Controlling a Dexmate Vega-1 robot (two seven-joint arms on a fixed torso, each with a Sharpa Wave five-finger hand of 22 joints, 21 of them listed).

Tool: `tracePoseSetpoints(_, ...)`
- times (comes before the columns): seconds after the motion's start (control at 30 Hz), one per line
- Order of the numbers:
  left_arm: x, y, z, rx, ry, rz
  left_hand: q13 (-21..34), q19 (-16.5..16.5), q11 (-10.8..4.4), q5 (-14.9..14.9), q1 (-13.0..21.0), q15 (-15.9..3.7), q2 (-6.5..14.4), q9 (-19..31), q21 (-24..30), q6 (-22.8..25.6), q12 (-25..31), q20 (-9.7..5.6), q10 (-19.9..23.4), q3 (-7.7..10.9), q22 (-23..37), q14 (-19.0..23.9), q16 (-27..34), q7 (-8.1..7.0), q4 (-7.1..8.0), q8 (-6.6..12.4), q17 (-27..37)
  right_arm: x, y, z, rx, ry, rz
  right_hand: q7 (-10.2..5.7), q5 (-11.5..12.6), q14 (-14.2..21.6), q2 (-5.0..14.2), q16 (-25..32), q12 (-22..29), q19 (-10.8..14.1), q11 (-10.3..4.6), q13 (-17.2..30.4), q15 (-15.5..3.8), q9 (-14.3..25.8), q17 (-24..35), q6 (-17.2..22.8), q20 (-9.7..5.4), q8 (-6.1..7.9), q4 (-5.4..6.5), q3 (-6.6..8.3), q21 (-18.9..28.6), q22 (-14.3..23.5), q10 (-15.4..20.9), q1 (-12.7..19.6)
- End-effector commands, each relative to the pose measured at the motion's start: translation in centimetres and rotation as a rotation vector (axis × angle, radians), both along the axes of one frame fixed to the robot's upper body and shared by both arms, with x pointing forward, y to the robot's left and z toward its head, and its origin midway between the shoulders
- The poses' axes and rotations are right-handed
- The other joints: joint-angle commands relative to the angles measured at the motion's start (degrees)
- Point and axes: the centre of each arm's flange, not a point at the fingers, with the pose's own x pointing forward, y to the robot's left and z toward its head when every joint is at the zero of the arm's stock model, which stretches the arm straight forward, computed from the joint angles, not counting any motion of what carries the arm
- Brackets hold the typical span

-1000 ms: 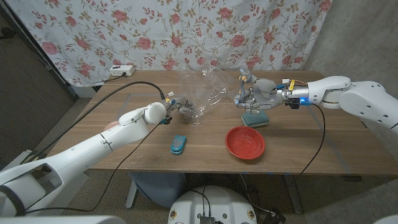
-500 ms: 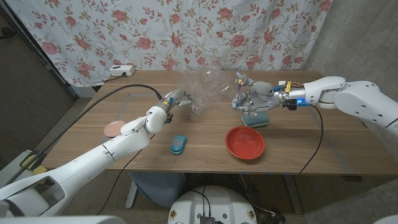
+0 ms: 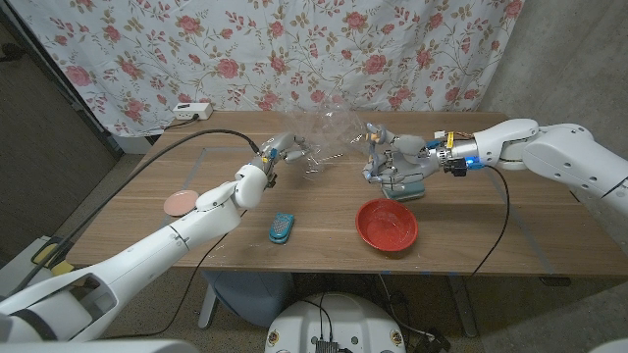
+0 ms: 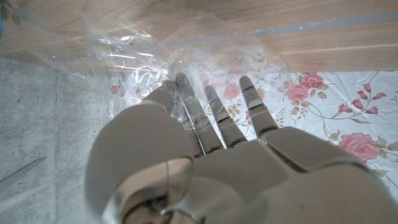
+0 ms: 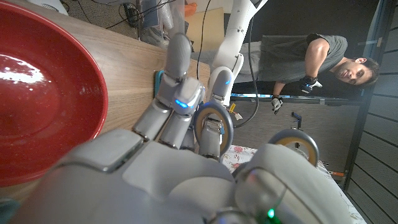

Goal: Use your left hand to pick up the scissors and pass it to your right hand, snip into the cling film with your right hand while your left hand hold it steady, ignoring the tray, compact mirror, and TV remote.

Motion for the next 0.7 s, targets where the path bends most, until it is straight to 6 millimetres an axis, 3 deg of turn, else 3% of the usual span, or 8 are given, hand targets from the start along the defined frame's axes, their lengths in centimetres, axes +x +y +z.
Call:
tracePoseSetpoints(0.03, 0.1, -1.3, 0.4, 0.011, -0.061, -0.039, 0.12, -0.27, 0.03, 0.35, 0.01, -1.49, -0.08, 0.10, -0.41, 0.81, -0.06, 0.14, 0.33, 0.27, 0.26, 0.48, -0.04, -0.18, -0.33, 0.32, 0.54, 0.0, 0.5, -0.8, -0.026, 0.034, 0.027, 0.76, -0.31, -1.77, -0.46, -0.78, 3.39, 0.18, -13.04, -0.41, -3.90, -0.19, -0.36, -0.79, -3.51, -0.93, 0.31, -0.28, -0.15, -0.39, 24.64, -0.10)
tracePoseSetpoints(0.2, 0.2, -1.6, 0.1, 0.000, -0.084, -0.053, 0.23, -0.05, 0.09, 0.45, 0.35, -1.95, 0.13, -0.03, -0.39, 0.80, -0.16, 0.09, 0.53, 0.01, 0.27, 2.42, 1.27, -0.26, -0.64, 0.37, 1.58, 0.0, 0.9, -0.9, -0.034, 0.040, 0.037, 1.00, -0.43, -1.81, -1.08, -1.09, 3.28, 0.13, -12.91, -0.55, -3.87, -0.26, -0.45, -1.21, -3.39, -1.31, 0.51, -0.64, -0.05, -0.22, 24.64, -0.85)
tracePoseSetpoints(0.33, 0.3, -1.9, -0.1, -0.007, -0.093, -0.063, 0.29, 0.13, 0.15, 0.50, 0.54, -2.06, 0.20, -0.08, -0.34, 1.05, -0.21, 0.09, 0.58, -0.03, 0.28, 3.03, 1.67, -0.35, -0.80, 0.49, 2.01, 0.1, 1.6, -1.0, -0.043, 0.039, 0.046, 1.38, -0.52, -1.62, -3.26, -1.20, 2.93, -0.08, -12.73, -1.07, -3.83, -0.96, -0.23, -1.51, -3.22, -2.22, 1.07, -1.46, 0.01, 0.05, 24.64, -3.37)
tracePoseSetpoints(0.7, 0.8, -2.6, -0.3, 0.009, -0.083, -0.078, 0.46, 0.19, 0.23, 0.64, 0.73, -1.92, 0.18, -0.24, -0.40, 1.11, -0.30, 0.16, 0.70, -0.08, 0.30, 3.73, 1.94, -0.58, -0.97, 0.55, 2.76, 0.2, 3.8, -1.2, -0.115, 0.028, 0.102, 2.09, 0.28, -1.98, -5.57, -2.14, 2.51, -0.42, -12.23, -1.71, -3.86, -1.18, -0.47, -1.97, -3.00, -3.52, 1.58, -1.29, -0.13, 0.06, 24.22, -8.16)
